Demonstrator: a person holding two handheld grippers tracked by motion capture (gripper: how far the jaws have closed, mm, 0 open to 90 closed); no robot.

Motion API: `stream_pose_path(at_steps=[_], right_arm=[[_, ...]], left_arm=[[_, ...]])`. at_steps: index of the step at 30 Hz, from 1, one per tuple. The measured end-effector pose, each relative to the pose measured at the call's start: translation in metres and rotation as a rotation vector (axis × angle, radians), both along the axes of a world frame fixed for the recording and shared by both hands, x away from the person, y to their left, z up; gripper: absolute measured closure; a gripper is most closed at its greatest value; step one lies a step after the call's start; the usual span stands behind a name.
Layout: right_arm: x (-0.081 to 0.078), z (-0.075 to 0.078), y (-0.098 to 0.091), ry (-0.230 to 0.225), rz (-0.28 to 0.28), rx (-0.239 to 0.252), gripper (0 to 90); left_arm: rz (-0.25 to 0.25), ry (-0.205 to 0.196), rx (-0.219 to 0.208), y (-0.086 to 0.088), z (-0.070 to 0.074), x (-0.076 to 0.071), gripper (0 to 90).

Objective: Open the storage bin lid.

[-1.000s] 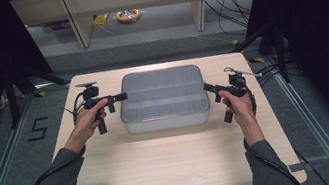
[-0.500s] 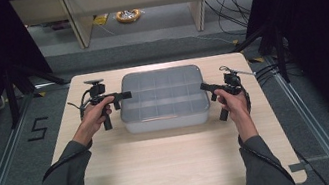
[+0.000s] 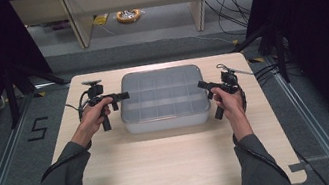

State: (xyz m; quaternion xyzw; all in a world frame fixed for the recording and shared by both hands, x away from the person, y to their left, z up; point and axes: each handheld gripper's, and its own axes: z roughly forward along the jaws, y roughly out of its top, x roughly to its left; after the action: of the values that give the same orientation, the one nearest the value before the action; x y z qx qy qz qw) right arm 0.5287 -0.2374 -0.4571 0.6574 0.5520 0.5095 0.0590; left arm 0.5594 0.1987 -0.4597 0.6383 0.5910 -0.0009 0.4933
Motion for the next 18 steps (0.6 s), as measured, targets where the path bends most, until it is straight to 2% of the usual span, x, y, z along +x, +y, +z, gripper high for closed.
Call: stream_pose_path(at_steps=[5, 6, 9, 10, 11, 12, 13, 14, 17, 18], right_arm=[[-0.004, 0.004, 0.002, -0.026, -0.035, 0.015, 53.8], [-0.007, 0.009, 0.003, -0.026, -0.048, 0.057, 56.8], [-0.01, 0.012, 0.003, -0.033, -0.062, 0.086, 60.3], [-0.013, 0.016, 0.005, -0.032, -0.06, 0.097, 63.0], [-0.013, 0.016, 0.005, -0.032, -0.06, 0.097, 63.0], [-0.014, 0.018, 0.005, -0.05, -0.06, 0.072, 64.5], [-0.014, 0.019, 0.002, -0.087, -0.064, -0.004, 66.1], [-0.015, 0.021, 0.004, -0.06, -0.079, 0.036, 66.7], [-0.018, 0.026, 0.003, -0.066, -0.076, 0.047, 66.4], [-0.018, 0.025, 0.001, -0.099, -0.064, 0.022, 66.4]], left_arm=[[0.006, -0.015, 0.013, 0.0, 0.003, -0.002, 49.1], [0.017, -0.011, -0.001, 0.0, 0.006, -0.004, 49.7], [0.01, -0.015, 0.003, -0.001, 0.01, -0.006, 50.5], [0.007, -0.039, 0.018, -0.002, 0.015, -0.009, 50.9], [0.007, -0.039, 0.018, -0.002, 0.015, -0.009, 51.6], [-0.001, -0.052, 0.019, -0.001, 0.018, -0.011, 51.6], [0.0, -0.058, 0.016, -0.001, 0.019, -0.012, 54.3], [-0.002, -0.075, 0.018, 0.0, 0.024, -0.016, 55.5], [-0.006, -0.095, 0.005, 0.001, 0.032, -0.021, 56.8], [0.0, -0.101, 0.003, 0.0, 0.035, -0.023, 57.6]])
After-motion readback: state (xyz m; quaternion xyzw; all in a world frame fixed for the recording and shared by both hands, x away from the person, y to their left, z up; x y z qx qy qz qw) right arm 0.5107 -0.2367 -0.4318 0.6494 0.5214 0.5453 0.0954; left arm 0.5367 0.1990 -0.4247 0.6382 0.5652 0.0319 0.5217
